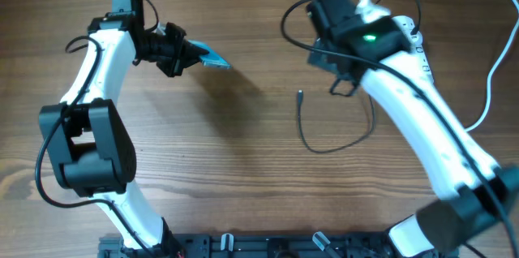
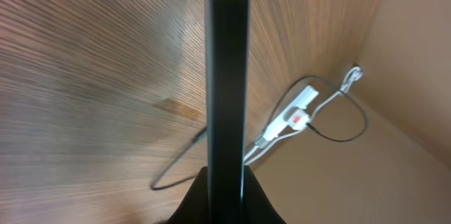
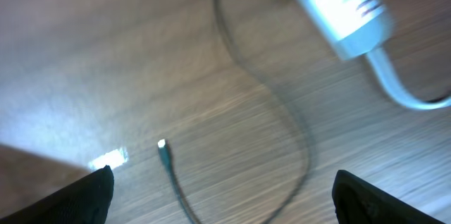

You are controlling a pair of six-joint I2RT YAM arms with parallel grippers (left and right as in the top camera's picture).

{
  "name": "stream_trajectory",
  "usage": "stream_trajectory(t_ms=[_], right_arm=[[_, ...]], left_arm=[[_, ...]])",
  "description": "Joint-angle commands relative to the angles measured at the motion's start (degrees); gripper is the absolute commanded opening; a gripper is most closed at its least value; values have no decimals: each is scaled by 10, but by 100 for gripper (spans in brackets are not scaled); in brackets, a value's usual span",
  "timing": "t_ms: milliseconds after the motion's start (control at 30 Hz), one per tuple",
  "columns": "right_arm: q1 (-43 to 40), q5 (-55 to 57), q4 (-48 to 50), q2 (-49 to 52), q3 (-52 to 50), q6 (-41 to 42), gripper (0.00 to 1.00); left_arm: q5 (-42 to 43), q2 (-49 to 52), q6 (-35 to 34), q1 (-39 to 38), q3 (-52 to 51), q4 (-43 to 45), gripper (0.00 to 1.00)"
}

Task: Plug charger to phone and switch on socket
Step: 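Grasp the black USB-C cable end with the right gripper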

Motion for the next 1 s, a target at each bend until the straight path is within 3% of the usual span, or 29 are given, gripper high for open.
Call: stream_trajectory(t_ms=[0, 33, 167, 233, 333, 433, 833, 967], right_arm=[[2, -160, 54, 51, -49, -66, 100], [2, -209, 83, 76, -65, -116, 100], [2, -223, 93, 160, -85, -138, 100], [2, -259, 108, 197, -91, -198, 100], [2, -268, 123, 219, -91, -206, 86], [2, -237, 138, 220, -91, -202, 54], [2, -217, 170, 220, -122, -174, 43], [2, -217, 189, 220, -141, -172, 33]], left_arm=[[-12, -17, 62, 2, 8, -5, 4], [-32, -17, 62, 2, 8, -8, 4], [-85, -17, 62, 2, 8, -33, 4], [-85, -17, 62, 2, 8, -28, 4], [-85, -17, 62, 2, 8, -29, 4], [-85, -17, 62, 2, 8, -29, 4], [-85, -17, 62, 2, 8, -30, 4], [-85, -17, 62, 2, 8, -30, 4]])
